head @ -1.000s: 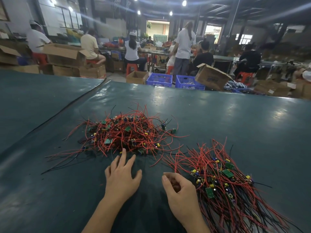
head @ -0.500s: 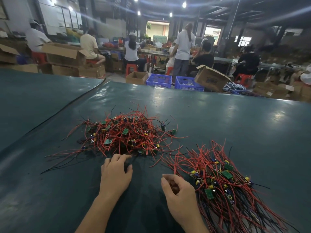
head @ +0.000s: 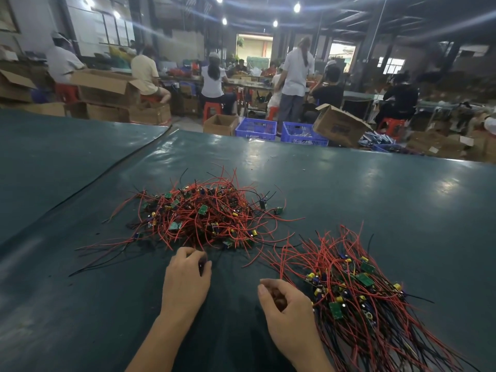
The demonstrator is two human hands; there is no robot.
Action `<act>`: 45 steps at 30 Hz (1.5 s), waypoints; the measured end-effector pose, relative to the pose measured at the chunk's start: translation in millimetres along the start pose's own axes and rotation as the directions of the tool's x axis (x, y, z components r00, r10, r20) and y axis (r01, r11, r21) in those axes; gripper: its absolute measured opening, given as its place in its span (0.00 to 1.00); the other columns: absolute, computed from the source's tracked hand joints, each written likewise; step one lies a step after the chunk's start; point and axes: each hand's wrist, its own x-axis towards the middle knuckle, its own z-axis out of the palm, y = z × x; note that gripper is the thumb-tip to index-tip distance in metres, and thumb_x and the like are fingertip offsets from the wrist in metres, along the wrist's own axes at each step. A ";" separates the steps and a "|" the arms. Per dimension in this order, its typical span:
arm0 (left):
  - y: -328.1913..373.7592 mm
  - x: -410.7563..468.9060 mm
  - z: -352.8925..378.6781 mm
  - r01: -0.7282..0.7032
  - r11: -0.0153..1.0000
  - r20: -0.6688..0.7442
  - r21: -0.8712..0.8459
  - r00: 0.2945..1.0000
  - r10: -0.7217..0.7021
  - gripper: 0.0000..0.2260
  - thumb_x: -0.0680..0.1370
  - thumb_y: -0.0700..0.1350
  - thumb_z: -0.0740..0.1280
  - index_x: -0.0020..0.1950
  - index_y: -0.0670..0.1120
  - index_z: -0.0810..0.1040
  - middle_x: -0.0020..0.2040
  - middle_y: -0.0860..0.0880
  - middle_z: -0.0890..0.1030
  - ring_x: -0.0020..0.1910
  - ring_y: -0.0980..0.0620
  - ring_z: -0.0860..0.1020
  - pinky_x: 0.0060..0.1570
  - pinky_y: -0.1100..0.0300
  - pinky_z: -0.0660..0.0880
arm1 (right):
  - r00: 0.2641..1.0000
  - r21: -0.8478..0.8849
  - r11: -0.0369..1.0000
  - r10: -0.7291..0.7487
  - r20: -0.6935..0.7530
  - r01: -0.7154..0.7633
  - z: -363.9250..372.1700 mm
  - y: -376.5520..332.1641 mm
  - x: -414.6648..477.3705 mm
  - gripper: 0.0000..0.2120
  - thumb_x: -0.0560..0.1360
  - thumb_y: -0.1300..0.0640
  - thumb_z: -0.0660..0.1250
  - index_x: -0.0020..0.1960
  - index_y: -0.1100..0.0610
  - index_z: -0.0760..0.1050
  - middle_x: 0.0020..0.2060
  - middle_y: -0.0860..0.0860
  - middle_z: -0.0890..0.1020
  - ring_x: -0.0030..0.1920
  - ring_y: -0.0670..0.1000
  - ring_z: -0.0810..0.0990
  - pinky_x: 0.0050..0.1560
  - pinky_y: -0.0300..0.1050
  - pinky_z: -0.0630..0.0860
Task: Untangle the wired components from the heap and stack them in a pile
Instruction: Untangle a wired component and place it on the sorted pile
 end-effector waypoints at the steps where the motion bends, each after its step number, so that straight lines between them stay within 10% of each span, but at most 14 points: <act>1: 0.7 0.1 -1.0 0.012 0.999 0.002 0.032 1.000 -0.012 0.07 0.77 0.46 0.69 0.53 0.46 0.82 0.54 0.51 0.77 0.51 0.51 0.75 0.52 0.56 0.71 | 1.000 0.003 1.000 -0.003 -0.005 0.003 0.2 0.3 0.1 0.05 0.76 0.52 0.70 0.44 0.42 0.79 0.41 0.34 0.80 0.41 0.40 0.80 0.40 0.30 0.74; 15: 10.6 -6.6 0.7 -0.104 0.982 -0.031 -0.160 0.994 0.101 0.03 0.76 0.47 0.71 0.49 0.52 0.79 0.44 0.60 0.73 0.36 0.61 0.74 0.35 0.70 0.67 | 1.000 -0.019 1.000 -0.010 0.007 0.010 0.3 -3.5 -0.9 0.06 0.76 0.52 0.69 0.44 0.41 0.78 0.37 0.45 0.82 0.41 0.40 0.80 0.39 0.30 0.74; 29: 28.9 -11.9 -10.0 -0.471 0.833 -0.296 -0.291 0.872 0.390 0.05 0.72 0.35 0.73 0.45 0.43 0.81 0.46 0.53 0.76 0.44 0.61 0.76 0.44 0.72 0.74 | 0.999 -0.069 0.997 -0.032 0.016 0.033 0.4 -4.4 -1.1 0.04 0.76 0.50 0.69 0.47 0.40 0.77 0.40 0.43 0.82 0.44 0.38 0.80 0.44 0.33 0.76; 45: 60.6 -38.6 -1.0 -0.543 0.657 -0.213 -0.524 0.830 0.516 0.05 0.76 0.44 0.69 0.49 0.45 0.80 0.48 0.55 0.76 0.43 0.56 0.77 0.42 0.67 0.75 | 0.994 0.325 0.942 -0.059 -0.092 0.086 -3.2 -19.8 -2.3 0.10 0.77 0.57 0.66 0.41 0.49 0.83 0.32 0.54 0.81 0.29 0.49 0.74 0.29 0.43 0.70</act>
